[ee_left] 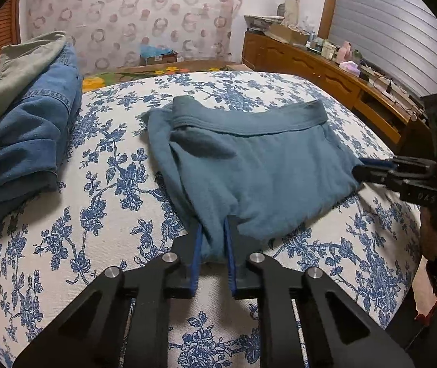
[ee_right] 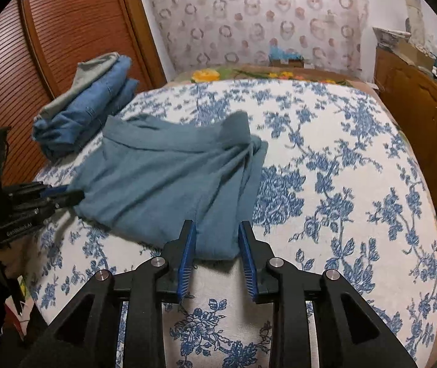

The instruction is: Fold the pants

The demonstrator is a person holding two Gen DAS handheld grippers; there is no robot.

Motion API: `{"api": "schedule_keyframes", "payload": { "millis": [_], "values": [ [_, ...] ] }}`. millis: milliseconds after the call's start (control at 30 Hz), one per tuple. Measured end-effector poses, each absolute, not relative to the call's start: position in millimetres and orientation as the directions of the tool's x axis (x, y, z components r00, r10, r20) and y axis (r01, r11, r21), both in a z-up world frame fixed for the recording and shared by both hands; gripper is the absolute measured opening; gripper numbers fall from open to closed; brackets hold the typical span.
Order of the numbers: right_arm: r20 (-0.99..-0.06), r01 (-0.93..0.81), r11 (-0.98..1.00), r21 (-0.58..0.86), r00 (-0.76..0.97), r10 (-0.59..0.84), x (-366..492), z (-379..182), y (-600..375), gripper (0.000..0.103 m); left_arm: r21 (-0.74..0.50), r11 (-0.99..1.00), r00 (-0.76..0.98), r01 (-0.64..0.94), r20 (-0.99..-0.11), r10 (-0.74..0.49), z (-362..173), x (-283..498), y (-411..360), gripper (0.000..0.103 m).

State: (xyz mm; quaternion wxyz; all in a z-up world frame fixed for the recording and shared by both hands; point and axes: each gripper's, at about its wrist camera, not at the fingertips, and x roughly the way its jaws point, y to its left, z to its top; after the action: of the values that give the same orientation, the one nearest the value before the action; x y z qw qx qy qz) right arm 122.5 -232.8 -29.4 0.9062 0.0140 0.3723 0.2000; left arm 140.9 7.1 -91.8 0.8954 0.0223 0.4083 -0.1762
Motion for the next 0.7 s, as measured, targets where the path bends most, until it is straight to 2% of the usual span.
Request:
{"api": "schedule_keyframes", "payload": {
  "millis": [33, 67, 100, 267, 700],
  "values": [
    [-0.671, -0.356, 0.917, 0.179, 0.638, 0.379, 123.7, -30.3, -233.4, 0.022, -0.106, 0.938, 0.609, 0.33, -0.736, -0.297, -91.7, 140.8, 8.0, 0.012],
    [-0.666, -0.363, 0.914, 0.182, 0.639, 0.386, 125.2, -30.2, -233.1, 0.007, -0.113, 0.938, 0.608, 0.327, -0.735, -0.3, -92.0, 141.1, 8.7, 0.011],
    [-0.653, -0.371, 0.91, 0.185, 0.645, 0.396, 124.0, -28.7, -234.2, 0.003, -0.117, 0.938, 0.606, 0.325, -0.736, -0.302, -92.3, 141.4, 9.3, 0.011],
    [-0.588, -0.364, 0.911, 0.191, 0.701, 0.404, 107.0, -15.5, -247.1, 0.002, -0.122, 0.939, 0.613, 0.321, -0.729, -0.304, -88.1, 136.8, 11.4, 0.009],
    [-0.579, -0.373, 0.906, 0.199, 0.701, 0.416, 79.6, -8.7, -258.1, 0.002, -0.133, 0.922, 0.637, 0.364, -0.686, -0.351, -64.2, 97.6, 3.6, 0.008]
  ]
}}
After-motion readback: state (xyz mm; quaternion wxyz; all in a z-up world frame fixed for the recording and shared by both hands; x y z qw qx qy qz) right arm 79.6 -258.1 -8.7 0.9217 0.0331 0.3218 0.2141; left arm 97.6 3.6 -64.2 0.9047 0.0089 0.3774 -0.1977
